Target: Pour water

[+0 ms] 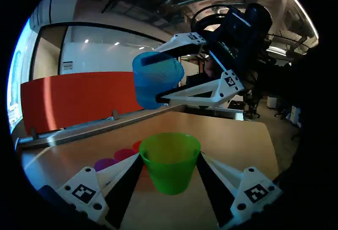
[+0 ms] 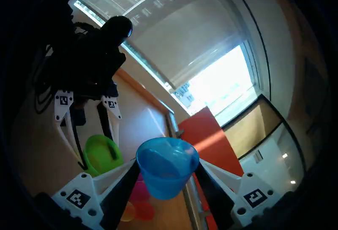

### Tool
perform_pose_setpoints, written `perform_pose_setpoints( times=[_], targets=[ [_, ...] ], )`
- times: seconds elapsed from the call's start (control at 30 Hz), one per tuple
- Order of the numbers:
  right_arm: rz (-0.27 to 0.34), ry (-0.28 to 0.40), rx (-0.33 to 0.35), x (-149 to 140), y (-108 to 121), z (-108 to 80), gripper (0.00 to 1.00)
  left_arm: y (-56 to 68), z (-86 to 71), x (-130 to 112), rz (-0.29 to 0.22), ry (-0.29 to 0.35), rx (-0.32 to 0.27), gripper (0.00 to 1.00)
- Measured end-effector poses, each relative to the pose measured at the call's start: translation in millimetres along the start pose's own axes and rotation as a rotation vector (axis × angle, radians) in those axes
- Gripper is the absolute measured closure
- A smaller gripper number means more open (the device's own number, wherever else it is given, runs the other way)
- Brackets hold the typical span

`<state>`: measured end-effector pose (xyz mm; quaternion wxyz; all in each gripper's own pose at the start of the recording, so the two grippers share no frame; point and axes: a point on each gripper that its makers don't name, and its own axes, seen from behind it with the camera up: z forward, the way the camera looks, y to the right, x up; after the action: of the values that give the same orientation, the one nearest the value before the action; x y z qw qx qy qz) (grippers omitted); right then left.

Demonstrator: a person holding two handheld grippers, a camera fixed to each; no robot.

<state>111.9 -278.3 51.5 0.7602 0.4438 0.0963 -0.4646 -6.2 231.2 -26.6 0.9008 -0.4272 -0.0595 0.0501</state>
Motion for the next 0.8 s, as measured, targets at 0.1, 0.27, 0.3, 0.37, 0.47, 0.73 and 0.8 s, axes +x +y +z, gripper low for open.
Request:
perform_pose_setpoints(
  times=[0.1, 0.27, 0.3, 0.37, 0.47, 0.73, 0.8],
  targets=[
    [-0.014, -0.004, -0.001, -0.5, 0.3, 0.9, 0.1, 0.6, 0.0, 1.1, 0.002, 0.002, -0.001, 0.15],
    [-0.037, -0.009, -0.001, -0.9, 0.1, 1.5, 0.1, 1.8, 0.5, 1.4, 0.003, 0.003, -0.004, 0.15],
    [-0.04, -0.01, -0.001, -0.9, 0.2, 1.6, 0.1, 1.7, 0.3, 1.3, 0.004, 0.003, -0.003, 0.15],
    [-0.046, -0.012, -0.001, -1.0, 0.5, 1.8, 0.1, 1.5, -0.1, 1.3, 0.008, 0.004, -0.001, 0.15],
    [-0.055, -0.013, -0.001, -0.5, 0.7, 1.9, 0.1, 1.2, -0.6, 1.2, 0.015, 0.004, 0.002, 0.15],
    [-0.077, -0.012, 0.002, 1.9, -0.1, 2.4, 0.1, 0.9, -1.3, 2.3, 0.013, 0.007, 0.004, 0.15],
    [-0.083, -0.014, 0.001, 2.2, 0.1, 2.4, 0.1, 0.1, -1.4, 3.1, 0.014, 0.009, 0.007, 0.15]
  ],
)
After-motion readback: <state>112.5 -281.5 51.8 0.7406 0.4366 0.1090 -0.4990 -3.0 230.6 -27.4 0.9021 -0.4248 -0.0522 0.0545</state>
